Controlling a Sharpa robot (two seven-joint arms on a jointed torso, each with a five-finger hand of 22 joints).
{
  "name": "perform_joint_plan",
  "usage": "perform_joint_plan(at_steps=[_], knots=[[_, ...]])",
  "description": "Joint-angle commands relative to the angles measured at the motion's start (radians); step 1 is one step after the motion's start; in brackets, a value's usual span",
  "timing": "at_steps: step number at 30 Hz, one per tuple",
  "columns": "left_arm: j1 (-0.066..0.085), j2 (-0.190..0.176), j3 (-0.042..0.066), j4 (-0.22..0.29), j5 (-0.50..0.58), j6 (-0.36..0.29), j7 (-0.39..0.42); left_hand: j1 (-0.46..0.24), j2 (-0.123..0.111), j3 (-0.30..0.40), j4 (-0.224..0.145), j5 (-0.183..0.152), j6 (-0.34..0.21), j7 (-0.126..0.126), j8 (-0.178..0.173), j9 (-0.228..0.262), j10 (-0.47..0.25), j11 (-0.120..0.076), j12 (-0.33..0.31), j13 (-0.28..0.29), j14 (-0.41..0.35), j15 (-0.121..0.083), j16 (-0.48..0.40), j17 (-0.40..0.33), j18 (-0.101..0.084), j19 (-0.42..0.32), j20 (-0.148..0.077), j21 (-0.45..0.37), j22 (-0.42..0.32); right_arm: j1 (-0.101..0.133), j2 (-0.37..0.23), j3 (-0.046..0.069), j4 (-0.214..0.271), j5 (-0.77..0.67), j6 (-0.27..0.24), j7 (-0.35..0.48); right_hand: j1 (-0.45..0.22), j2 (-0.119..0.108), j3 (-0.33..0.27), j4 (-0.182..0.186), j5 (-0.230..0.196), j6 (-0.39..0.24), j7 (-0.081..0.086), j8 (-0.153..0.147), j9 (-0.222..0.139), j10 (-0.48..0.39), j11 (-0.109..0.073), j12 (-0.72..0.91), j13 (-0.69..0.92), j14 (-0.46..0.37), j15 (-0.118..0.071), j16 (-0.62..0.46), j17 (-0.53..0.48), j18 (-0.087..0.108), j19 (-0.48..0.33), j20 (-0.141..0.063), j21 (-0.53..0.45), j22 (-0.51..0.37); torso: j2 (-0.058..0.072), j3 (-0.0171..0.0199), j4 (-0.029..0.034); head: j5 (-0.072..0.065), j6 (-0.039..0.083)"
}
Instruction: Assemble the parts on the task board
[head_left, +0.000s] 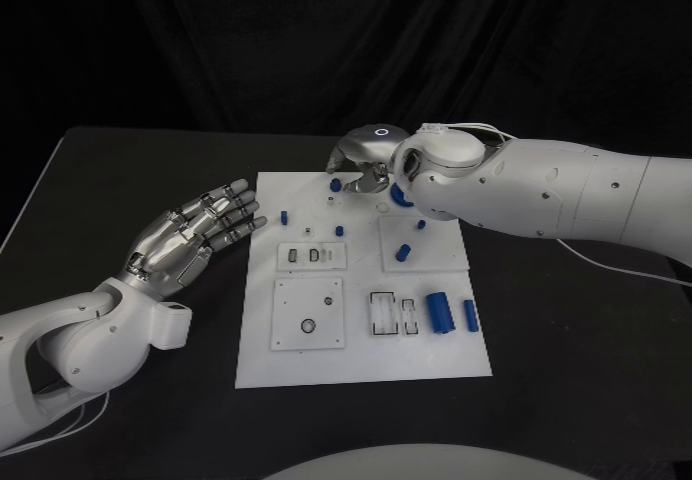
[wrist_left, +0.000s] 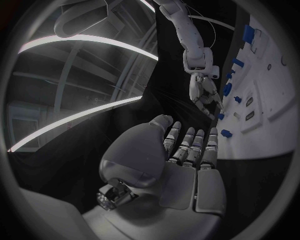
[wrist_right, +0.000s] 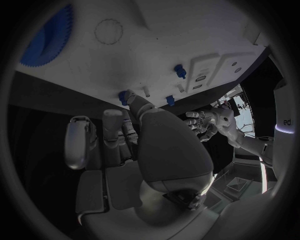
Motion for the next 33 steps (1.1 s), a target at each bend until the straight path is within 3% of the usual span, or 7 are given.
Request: perform_joint_plan(at_steps=[1,7,10,12,14,22,33], knots=[[0.002,-0.006,0.000,0.006,0.006,0.013,0.245,-0.009,-0.003,0.006,0.002,-0.006,-0.005,0.006,-0.003,-0.002,0.001,0.009,0.005,-0.001,0.002,0.007,0.005,-0.001,-0.013,0.000,0.005,-0.003,-0.001,0.023,-0.044,0.002,0.052,-0.003,-0.090,-0.002,0.007,0.002,-0.006,0.003,0.006,0.007,0.004,0.005,-0.002,0.024,-0.002,0.023,0.002,0.000,-0.008,0.007,0.006,0.009,0.003,-0.007,-0.002,0.006,0.000,0.0005,-0.0011,0.004,0.002],[0.002,-0.015,-0.001,0.010,0.006,0.011,0.244,-0.009,-0.003,0.006,0.002,-0.006,-0.005,0.006,-0.003,-0.002,0.001,0.009,0.005,-0.001,0.002,0.007,0.005,-0.001,-0.013,0.000,0.005,-0.003,-0.001,0.063,-0.148,0.002,0.157,-0.003,-0.097,-0.030,0.003,-0.009,-0.017,0.015,0.007,0.025,0.000,0.007,-0.008,0.260,-0.053,0.256,0.106,0.003,-0.014,0.011,0.016,0.009,0.006,-0.012,-0.002,0.012,-0.001,0.0007,-0.0032,-0.007,-0.004],[0.002,-0.017,-0.002,0.012,0.006,0.010,0.244,-0.011,-0.004,0.009,0.001,-0.007,-0.002,0.007,-0.002,-0.001,0.002,0.010,0.007,-0.001,0.003,0.008,0.006,-0.001,-0.014,0.001,0.006,-0.003,-0.001,0.074,-0.201,0.001,0.196,-0.003,-0.084,-0.036,-0.033,-0.025,-0.054,0.059,0.008,0.042,-0.020,0.004,-0.016,0.153,-0.091,0.871,0.623,0.007,-0.046,-0.006,0.011,0.009,0.006,-0.043,-0.014,0.010,-0.001,0.0008,-0.0051,-0.013,-0.007],[0.002,-0.017,-0.002,0.013,0.006,0.010,0.243,-0.011,-0.004,0.009,0.001,-0.007,-0.002,0.007,-0.002,-0.001,0.002,0.010,0.007,-0.001,0.003,0.008,0.006,-0.001,-0.014,0.001,0.006,-0.003,-0.001,0.078,-0.234,-0.002,0.213,-0.003,-0.062,-0.041,-0.065,-0.024,-0.065,0.095,0.010,0.049,-0.018,0.005,-0.016,0.269,-0.094,1.067,0.899,0.022,-0.049,0.016,0.057,0.010,0.012,-0.050,-0.014,0.017,-0.001,0.0007,-0.0031,-0.015,-0.007],[0.002,-0.017,-0.003,0.013,0.006,0.010,0.242,-0.011,-0.004,0.009,0.001,-0.007,-0.002,0.007,-0.002,-0.001,0.002,0.010,0.007,-0.001,0.003,0.008,0.006,-0.001,-0.014,0.001,0.006,-0.003,-0.001,0.078,-0.258,-0.005,0.222,-0.003,-0.034,-0.049,-0.120,-0.030,-0.097,0.132,0.001,0.060,-0.018,0.008,-0.014,0.547,-0.093,1.254,1.226,0.103,-0.048,0.173,0.350,0.001,0.032,-0.047,0.002,0.048,-0.001,0.0009,-0.0043,-0.014,-0.006],[0.002,-0.017,-0.005,0.013,0.007,0.011,0.239,-0.011,-0.004,0.009,0.001,-0.007,-0.002,0.007,-0.002,-0.001,0.002,0.010,0.007,-0.001,0.003,0.008,0.006,-0.001,-0.014,0.001,0.006,-0.003,-0.001,0.062,-0.315,-0.011,0.225,-0.003,0.039,-0.089,-0.189,-0.023,-0.148,0.187,0.004,0.093,-0.014,0.012,-0.010,0.832,-0.088,1.356,1.498,0.230,-0.041,0.401,0.845,-0.013,0.069,-0.042,0.040,0.117,-0.002,-0.0003,-0.0065,-0.013,-0.008],[0.002,-0.013,-0.007,0.011,0.007,0.017,0.237,-0.012,-0.004,0.012,0.000,-0.006,0.000,0.008,-0.001,-0.001,0.003,0.011,0.010,-0.001,0.004,0.009,0.008,-0.001,-0.015,0.001,0.006,-0.003,-0.001,0.031,-0.322,-0.013,0.202,-0.003,0.062,-0.114,-0.199,-0.022,-0.159,0.193,0.015,0.068,-0.008,-0.007,-0.026,0.832,-0.084,1.356,1.498,0.230,-0.036,0.401,0.845,-0.029,0.107,-0.036,0.079,0.182,-0.002,-0.0008,-0.0084,-0.018,-0.011]])
